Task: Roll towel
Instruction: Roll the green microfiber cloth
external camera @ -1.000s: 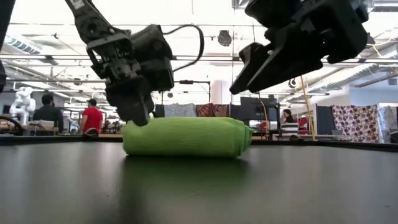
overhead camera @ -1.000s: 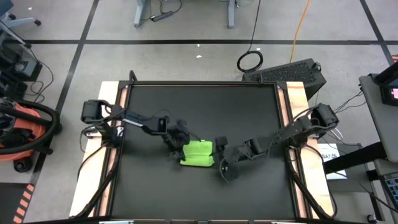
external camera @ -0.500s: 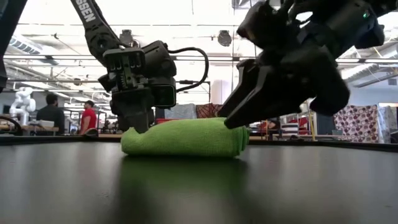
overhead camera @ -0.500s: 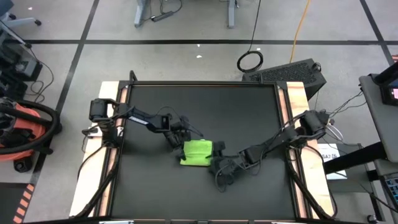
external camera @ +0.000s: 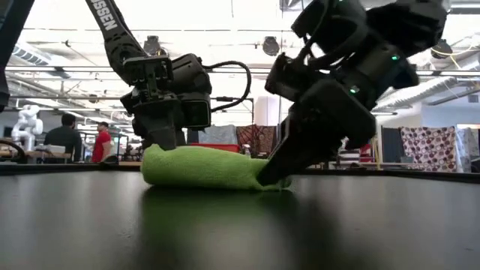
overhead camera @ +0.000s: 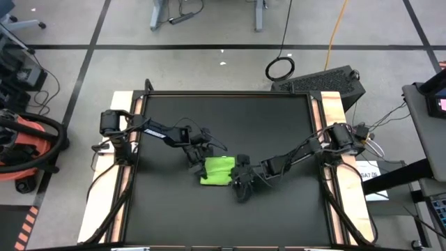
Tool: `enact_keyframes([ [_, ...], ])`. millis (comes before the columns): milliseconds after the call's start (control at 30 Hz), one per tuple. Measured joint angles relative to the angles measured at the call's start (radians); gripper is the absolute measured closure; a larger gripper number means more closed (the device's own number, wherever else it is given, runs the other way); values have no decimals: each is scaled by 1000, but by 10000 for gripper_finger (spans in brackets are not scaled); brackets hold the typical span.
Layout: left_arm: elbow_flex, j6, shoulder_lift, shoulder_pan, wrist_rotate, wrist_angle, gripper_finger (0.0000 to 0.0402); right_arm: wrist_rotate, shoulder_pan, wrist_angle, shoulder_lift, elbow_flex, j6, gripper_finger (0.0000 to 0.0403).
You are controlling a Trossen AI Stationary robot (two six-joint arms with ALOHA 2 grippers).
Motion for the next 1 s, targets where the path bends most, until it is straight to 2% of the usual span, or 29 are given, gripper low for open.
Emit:
enact_keyframes([
  [200,11,50,-148,0,-99,1,226,-201,-72,-13,-19,-1,58,380],
  [267,8,82,-201,-16,-170,-27,194,-286,-100,-24,-22,-2,88,390],
  [333,10,148,-259,-55,-266,-47,176,-370,-131,-30,-22,-2,127,384],
  [533,10,359,-320,-267,-616,-108,178,-536,-209,-42,-21,-3,212,386],
  [700,11,465,-298,-407,-829,-99,189,-630,-264,-44,-20,-4,264,393],
  [833,11,499,-252,-447,-943,-92,190,-698,-300,-30,-19,-5,298,391],
  [1000,11,513,-166,-439,-1023,-91,190,-753,-323,-21,-19,-5,327,390],
])
